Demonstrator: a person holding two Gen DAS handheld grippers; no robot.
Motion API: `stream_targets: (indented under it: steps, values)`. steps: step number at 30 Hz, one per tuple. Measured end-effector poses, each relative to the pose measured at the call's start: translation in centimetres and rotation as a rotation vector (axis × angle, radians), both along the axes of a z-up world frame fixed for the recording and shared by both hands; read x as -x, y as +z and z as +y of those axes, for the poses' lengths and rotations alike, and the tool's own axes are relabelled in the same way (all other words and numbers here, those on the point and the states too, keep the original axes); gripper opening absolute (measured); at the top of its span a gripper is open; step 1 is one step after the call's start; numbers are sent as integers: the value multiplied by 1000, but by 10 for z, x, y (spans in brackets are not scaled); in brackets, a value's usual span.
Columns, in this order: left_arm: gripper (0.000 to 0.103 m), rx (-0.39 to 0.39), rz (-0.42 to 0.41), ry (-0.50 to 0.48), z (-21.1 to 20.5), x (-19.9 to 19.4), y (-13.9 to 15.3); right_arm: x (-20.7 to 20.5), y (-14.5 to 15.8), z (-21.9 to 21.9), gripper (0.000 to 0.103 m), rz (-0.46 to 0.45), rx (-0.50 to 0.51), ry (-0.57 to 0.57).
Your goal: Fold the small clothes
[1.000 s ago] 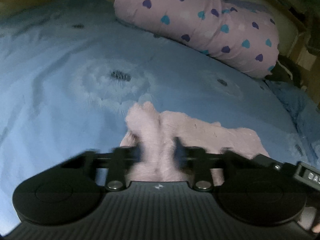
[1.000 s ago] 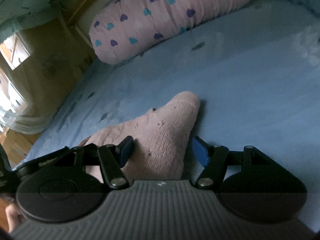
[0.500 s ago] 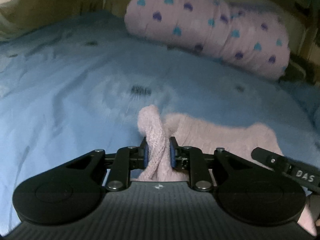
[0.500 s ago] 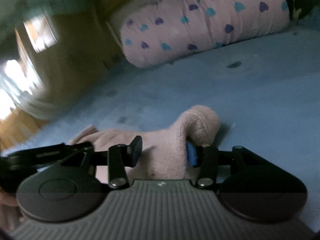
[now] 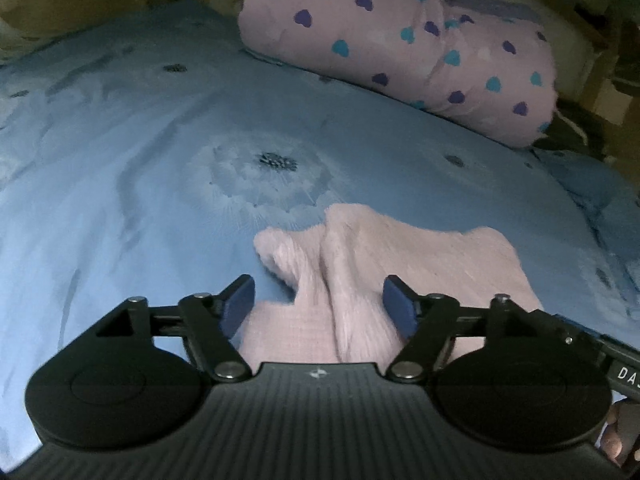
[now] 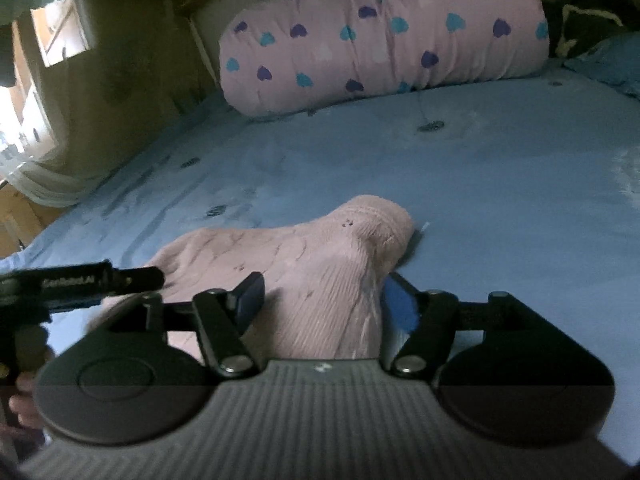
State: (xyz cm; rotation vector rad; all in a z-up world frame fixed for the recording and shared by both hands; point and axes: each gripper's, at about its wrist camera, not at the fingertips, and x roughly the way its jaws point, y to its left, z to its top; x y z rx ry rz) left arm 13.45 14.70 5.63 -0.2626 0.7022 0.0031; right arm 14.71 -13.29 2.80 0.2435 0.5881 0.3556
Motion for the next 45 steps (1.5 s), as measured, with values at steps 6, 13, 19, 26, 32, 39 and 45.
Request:
stream_targets:
  steps: [6, 13, 19, 26, 32, 39, 45]
  values:
    - [94, 19, 38, -71, 3, 23, 0, 31, -4, -5, 71, 96, -158, -25]
    - [97, 63, 104, -84, 12, 27, -16, 62, -24, 21, 71, 155, -129, -48]
    - [97, 200, 150, -73, 27, 23, -27, 58, -16, 6, 75, 182, -218, -71]
    - [97, 223, 158, -115, 24, 17, -30, 37, -25, 7, 81, 188, -214, -33]
    - [97, 277, 155, -130, 21, 7, -40, 22, -42, 14, 82, 213, -296, 1]
    - [58, 371, 124, -165, 19, 11, -38, 15, -34, 13, 58, 234, -317, 2]
    - [51, 369, 105, -174, 15, 24, -18, 20, -11, 12, 51, 217, -340, 15]
